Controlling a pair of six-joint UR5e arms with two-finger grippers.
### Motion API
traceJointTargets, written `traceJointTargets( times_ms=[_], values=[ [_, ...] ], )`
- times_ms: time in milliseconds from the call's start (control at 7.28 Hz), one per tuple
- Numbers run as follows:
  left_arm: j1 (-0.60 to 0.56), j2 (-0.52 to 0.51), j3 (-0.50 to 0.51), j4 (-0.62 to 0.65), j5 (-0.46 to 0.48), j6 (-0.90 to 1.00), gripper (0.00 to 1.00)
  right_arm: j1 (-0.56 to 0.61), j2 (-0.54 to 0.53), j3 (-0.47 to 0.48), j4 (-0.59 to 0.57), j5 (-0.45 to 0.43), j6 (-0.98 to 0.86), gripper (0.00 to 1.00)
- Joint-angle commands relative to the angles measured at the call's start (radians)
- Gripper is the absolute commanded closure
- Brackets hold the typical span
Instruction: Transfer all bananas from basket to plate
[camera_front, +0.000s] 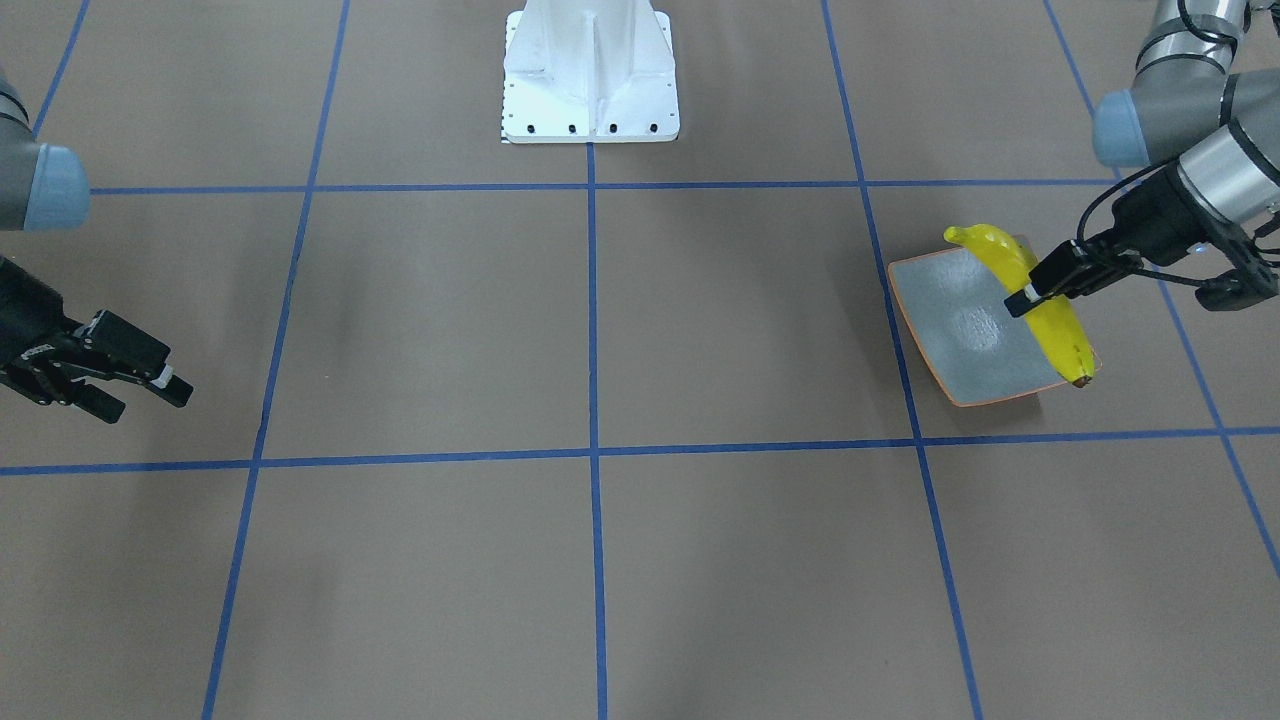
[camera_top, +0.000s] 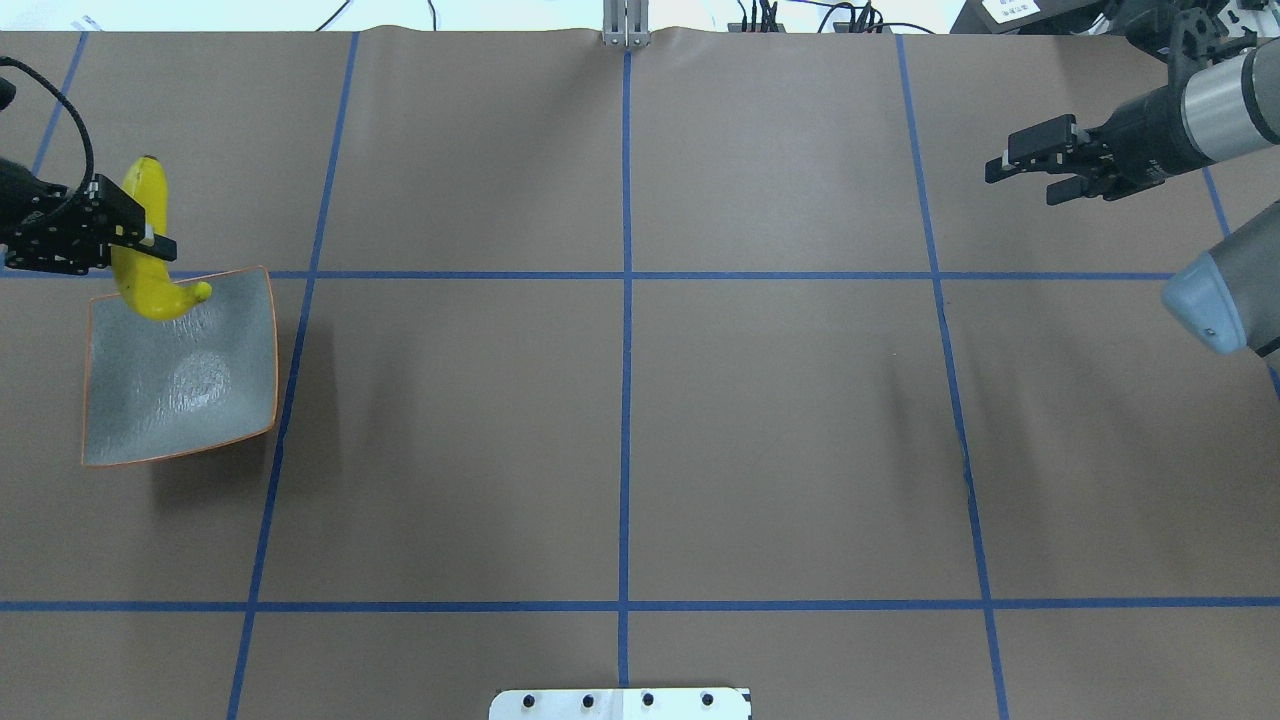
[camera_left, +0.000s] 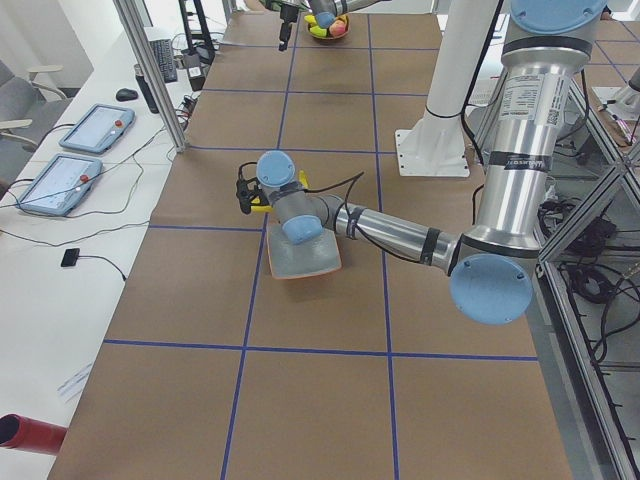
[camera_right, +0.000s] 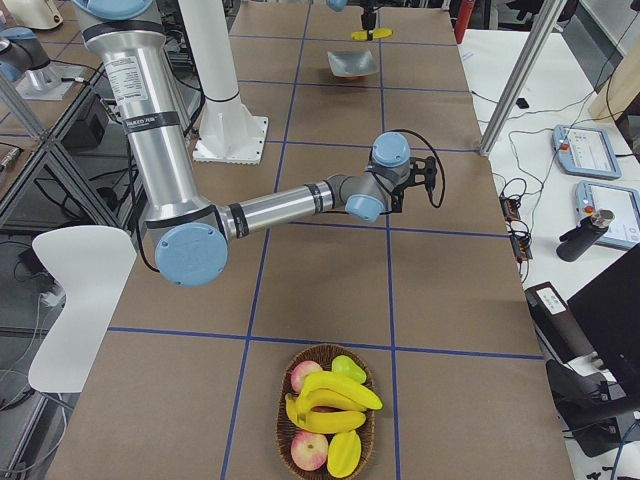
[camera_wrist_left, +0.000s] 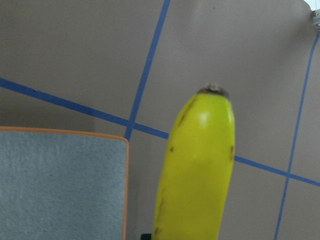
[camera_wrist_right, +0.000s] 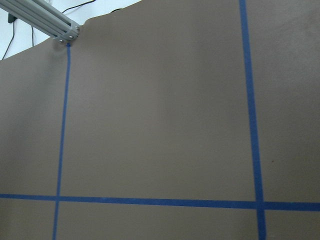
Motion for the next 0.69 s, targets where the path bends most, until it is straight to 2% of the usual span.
traceJointTargets(
  times_ms=[0,549],
  values=[
    [0.004,0.048,0.037,-0.001,0.005,0.081,1.0,0.013,-0.005,-0.019,-0.003,0.003,-0.019,0.0],
    [0.086,0.04,0.091,0.002,0.006,0.078,1.0,0.023,-0.004,-0.041,0.0,0.027,-0.022,0.0]
  ],
)
